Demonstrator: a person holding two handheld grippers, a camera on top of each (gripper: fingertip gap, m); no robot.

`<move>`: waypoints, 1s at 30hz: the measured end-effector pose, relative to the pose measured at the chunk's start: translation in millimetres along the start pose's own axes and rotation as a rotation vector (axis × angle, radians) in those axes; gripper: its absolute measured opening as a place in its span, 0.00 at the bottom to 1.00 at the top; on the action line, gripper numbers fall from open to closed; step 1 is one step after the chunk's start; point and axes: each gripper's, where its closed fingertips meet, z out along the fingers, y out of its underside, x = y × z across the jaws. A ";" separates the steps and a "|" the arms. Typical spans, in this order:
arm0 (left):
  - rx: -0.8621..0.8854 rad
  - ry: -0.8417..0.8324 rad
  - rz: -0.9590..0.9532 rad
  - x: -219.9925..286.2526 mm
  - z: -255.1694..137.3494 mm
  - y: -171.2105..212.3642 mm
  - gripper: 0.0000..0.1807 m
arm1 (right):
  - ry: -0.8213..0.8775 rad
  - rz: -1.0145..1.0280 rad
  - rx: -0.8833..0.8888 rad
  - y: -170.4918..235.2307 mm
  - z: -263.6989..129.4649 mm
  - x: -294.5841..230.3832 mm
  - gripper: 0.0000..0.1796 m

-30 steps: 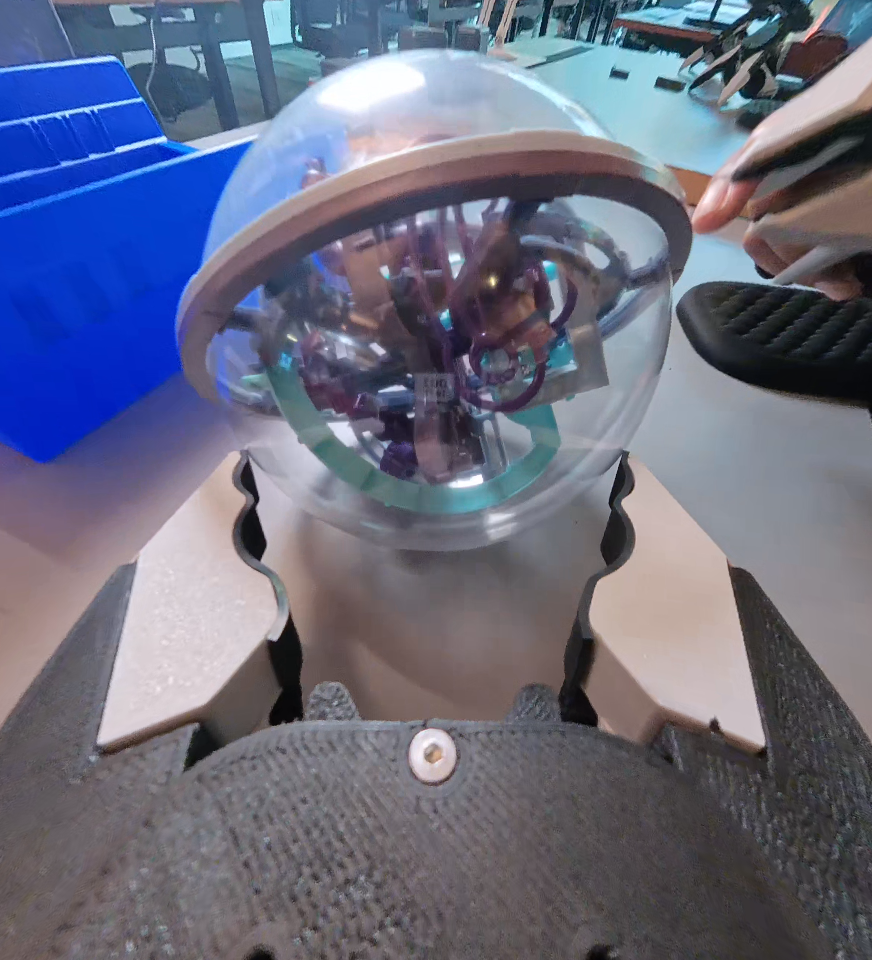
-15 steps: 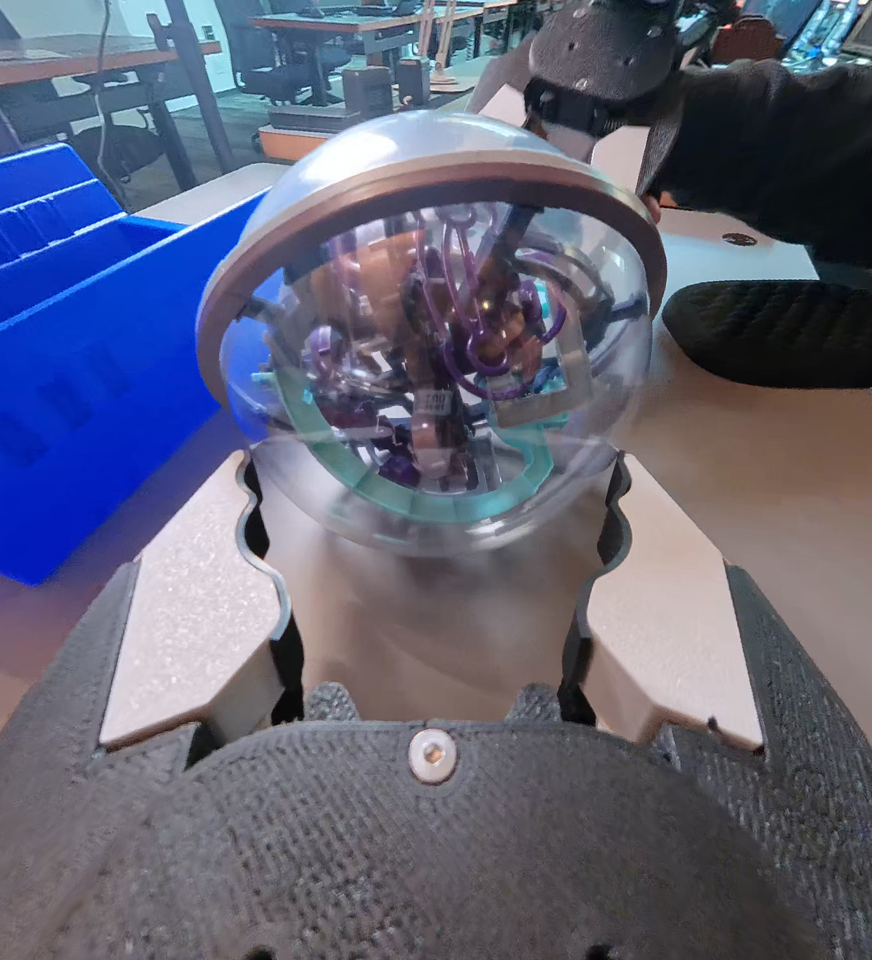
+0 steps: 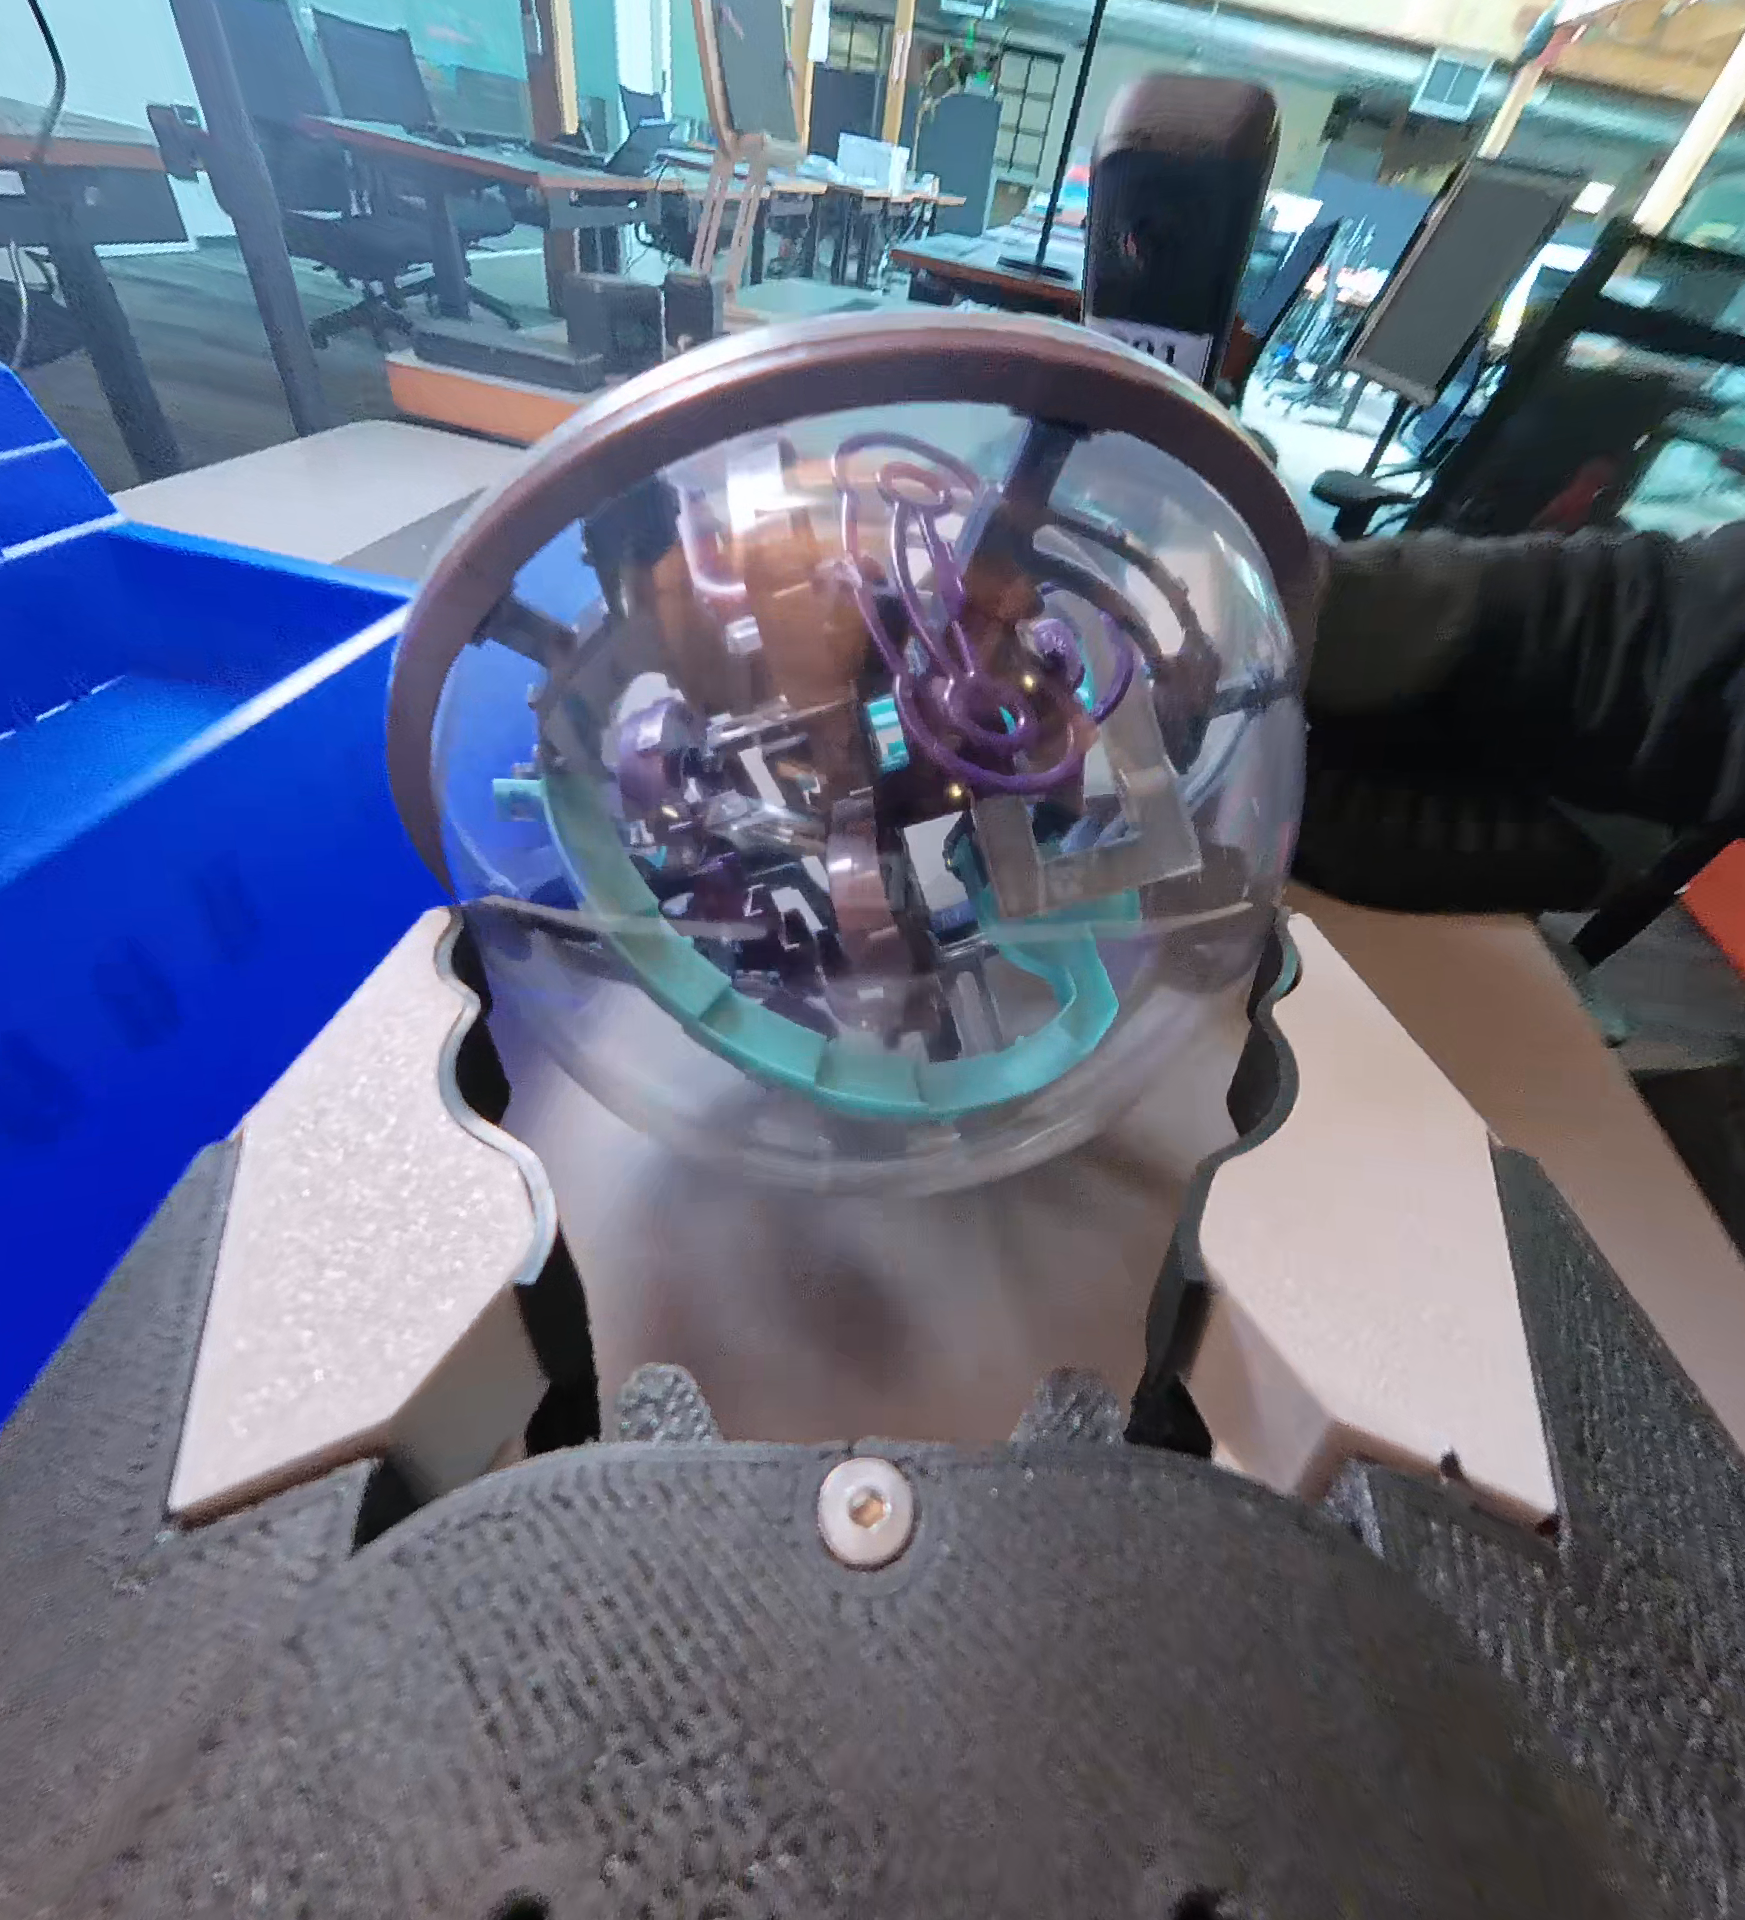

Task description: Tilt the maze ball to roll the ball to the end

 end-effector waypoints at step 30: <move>0.178 0.130 -0.090 33.9 -31.3 -161.8 0.79 | 0.166 -0.053 0.102 -144.3 -52.3 -24.2 0.49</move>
